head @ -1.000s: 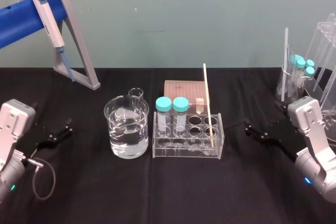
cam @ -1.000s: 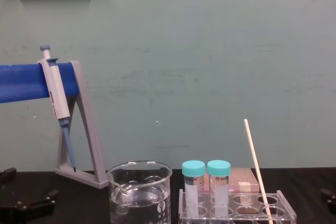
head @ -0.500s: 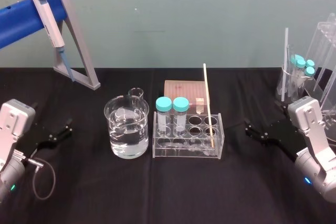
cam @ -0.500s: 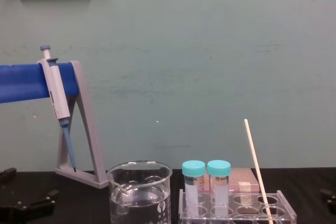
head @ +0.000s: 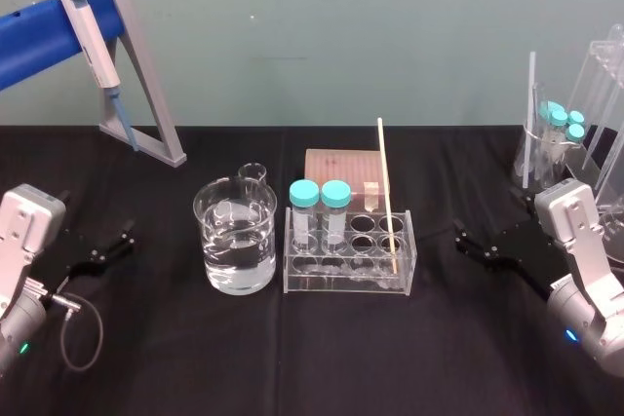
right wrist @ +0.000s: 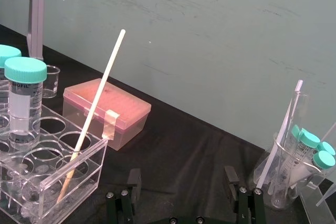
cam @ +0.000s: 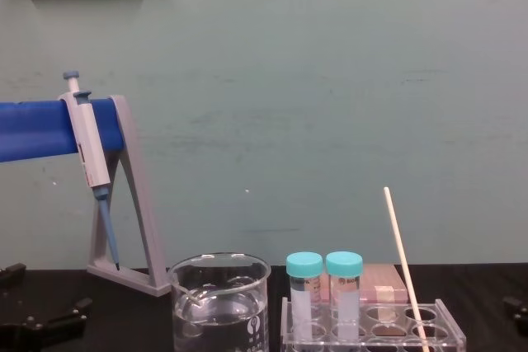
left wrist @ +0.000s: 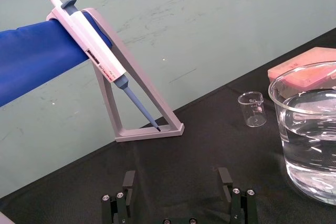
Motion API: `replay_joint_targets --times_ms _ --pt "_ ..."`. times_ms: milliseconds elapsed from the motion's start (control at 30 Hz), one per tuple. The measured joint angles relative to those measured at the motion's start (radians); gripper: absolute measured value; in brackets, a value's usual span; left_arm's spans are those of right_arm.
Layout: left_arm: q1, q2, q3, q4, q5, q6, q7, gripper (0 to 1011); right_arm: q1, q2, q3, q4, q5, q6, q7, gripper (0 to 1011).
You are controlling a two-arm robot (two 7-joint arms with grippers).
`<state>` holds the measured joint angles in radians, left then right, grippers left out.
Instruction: Hold the thermometer with one hand and immerse one end into the beaker, then reinsert it into the test tube rack.
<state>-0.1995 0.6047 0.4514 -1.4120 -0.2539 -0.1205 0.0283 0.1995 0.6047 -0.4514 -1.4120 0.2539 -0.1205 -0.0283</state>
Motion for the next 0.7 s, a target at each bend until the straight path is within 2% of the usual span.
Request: replay_joint_targets --times_ms 167,267,367,400,533,600,667,700 --pt "0.0 0.0 0.0 0.0 0.0 0.0 0.0 1004 -0.003 -0.004 0.012 -0.013 0.004 0.01 -0.002 1003" --pt "0.0 0.0 0.0 0.0 0.0 0.0 0.0 1004 -0.013 -0.01 0.037 -0.038 0.028 0.044 -0.003 1003" --pt "0.0 0.0 0.0 0.0 0.0 0.0 0.0 1004 -0.025 -0.005 0.066 -0.081 0.077 0.106 0.018 1003" --pt "0.0 0.0 0.0 0.0 0.0 0.0 0.0 1004 -0.028 0.002 0.083 -0.107 0.109 0.146 0.044 1003" --pt "0.0 0.0 0.0 0.0 0.0 0.0 0.0 1004 -0.028 0.015 0.11 -0.151 0.166 0.212 0.095 1003" --pt "0.0 0.0 0.0 0.0 0.0 0.0 0.0 1004 -0.017 0.02 0.134 -0.181 0.225 0.267 0.153 1003" --pt "0.0 0.0 0.0 0.0 0.0 0.0 0.0 1004 -0.006 0.019 0.145 -0.188 0.264 0.3 0.192 1003" --pt "0.0 0.0 0.0 0.0 0.0 0.0 0.0 1004 0.011 0.016 0.156 -0.189 0.307 0.339 0.234 1003"
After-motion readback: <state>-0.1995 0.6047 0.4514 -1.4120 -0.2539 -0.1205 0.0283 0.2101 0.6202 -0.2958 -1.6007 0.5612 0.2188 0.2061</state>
